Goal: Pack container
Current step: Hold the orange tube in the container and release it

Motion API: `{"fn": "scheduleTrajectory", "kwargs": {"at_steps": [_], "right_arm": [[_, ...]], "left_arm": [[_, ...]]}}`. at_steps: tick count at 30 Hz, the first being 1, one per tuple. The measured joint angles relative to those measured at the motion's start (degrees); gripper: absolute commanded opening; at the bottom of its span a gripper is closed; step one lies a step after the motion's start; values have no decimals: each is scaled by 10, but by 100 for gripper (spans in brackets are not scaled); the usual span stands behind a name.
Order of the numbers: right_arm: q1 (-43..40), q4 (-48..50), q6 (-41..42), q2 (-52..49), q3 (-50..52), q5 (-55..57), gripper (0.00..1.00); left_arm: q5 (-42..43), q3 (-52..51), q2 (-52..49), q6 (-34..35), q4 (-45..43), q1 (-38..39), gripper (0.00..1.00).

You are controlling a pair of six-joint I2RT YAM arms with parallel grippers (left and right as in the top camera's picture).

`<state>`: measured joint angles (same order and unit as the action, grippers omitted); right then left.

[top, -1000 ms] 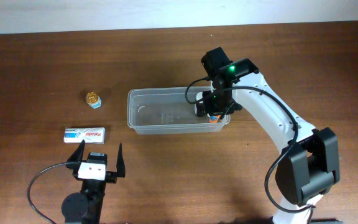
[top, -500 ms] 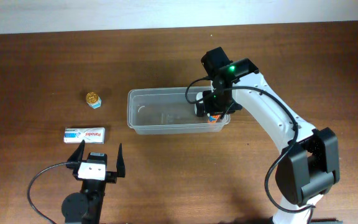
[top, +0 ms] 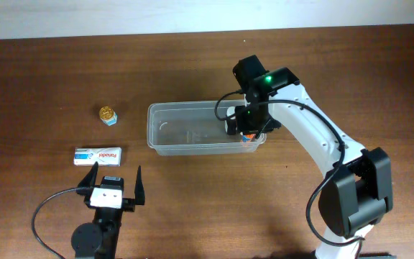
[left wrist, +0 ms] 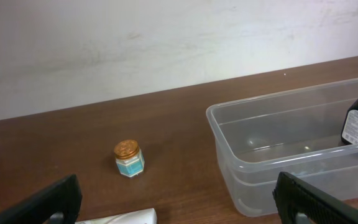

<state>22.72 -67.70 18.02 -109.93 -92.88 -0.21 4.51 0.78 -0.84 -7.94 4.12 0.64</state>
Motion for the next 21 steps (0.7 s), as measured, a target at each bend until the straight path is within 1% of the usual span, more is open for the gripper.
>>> {"fn": "scheduleTrajectory", "kwargs": {"at_steps": [4, 7, 12, 17, 20, 21], "right_arm": [[0, -42, 0, 0, -40, 0, 33], [0, -84, 0, 0, -102, 2, 36], [0, -158, 0, 0, -206, 2, 38], [-1, -232, 0, 0, -307, 3, 50], [-9, -273, 0, 0, -359, 4, 52], [-16, -287, 0, 0, -375, 4, 57]], "left_arm": [[0, 0, 0, 0, 0, 0, 99], [0, 0, 0, 0, 0, 0, 99], [0, 0, 0, 0, 0, 0, 99], [0, 0, 0, 0, 0, 0, 99], [0, 0, 0, 0, 0, 0, 99], [0, 0, 0, 0, 0, 0, 99]]}}
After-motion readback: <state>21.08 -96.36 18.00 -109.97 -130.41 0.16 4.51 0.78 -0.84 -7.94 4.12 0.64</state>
